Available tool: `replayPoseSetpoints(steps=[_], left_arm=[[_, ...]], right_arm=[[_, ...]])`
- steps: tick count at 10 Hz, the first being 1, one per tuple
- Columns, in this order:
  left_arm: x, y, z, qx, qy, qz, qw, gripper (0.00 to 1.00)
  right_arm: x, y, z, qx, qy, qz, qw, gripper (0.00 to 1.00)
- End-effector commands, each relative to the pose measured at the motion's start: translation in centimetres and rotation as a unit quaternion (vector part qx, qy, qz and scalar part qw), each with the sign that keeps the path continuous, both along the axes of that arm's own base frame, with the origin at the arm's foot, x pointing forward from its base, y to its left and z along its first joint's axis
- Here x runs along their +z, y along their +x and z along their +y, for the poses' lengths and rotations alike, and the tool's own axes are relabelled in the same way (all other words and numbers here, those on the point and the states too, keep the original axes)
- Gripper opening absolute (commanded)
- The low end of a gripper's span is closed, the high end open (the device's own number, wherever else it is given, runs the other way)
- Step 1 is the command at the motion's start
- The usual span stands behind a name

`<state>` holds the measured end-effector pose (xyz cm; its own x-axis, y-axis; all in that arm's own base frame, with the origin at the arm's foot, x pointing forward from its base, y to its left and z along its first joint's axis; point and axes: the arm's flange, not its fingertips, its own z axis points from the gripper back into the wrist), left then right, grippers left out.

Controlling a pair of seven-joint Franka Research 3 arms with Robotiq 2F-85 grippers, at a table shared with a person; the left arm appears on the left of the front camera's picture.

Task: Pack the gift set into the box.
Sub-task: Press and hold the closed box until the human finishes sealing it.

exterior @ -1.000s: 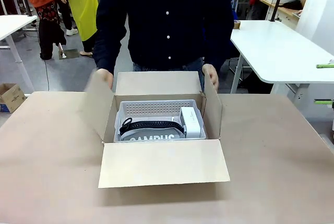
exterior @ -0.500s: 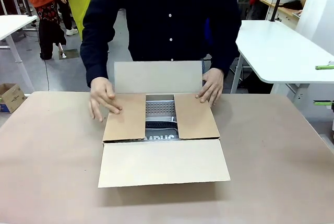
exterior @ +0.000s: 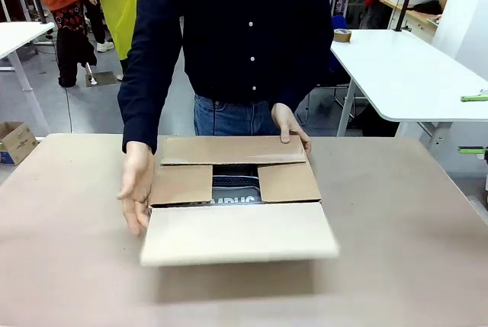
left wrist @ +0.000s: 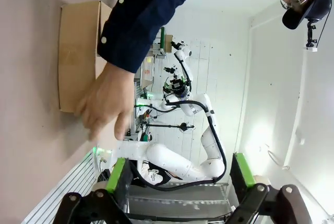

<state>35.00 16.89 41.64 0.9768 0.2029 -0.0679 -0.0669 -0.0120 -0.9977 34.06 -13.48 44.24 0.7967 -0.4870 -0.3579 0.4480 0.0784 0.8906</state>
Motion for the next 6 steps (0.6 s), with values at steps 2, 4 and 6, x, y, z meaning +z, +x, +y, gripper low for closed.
replayPoseSetpoints(steps=[2, 4, 6], left_arm=[[-0.21, -0.42, -0.13, -0.001, 0.004, -0.009, 1.0, 1.0], [-0.21, -0.42, -0.13, -0.001, 0.004, -0.009, 1.0, 1.0], [-0.21, -0.42, -0.13, -0.001, 0.004, -0.009, 1.0, 1.0]], right_arm=[[0.09, -0.12, -0.1, 0.007, -0.006, -0.009, 1.0, 1.0], [0.09, -0.12, -0.1, 0.007, -0.006, -0.009, 1.0, 1.0], [0.09, -0.12, -0.1, 0.007, -0.006, -0.009, 1.0, 1.0]])
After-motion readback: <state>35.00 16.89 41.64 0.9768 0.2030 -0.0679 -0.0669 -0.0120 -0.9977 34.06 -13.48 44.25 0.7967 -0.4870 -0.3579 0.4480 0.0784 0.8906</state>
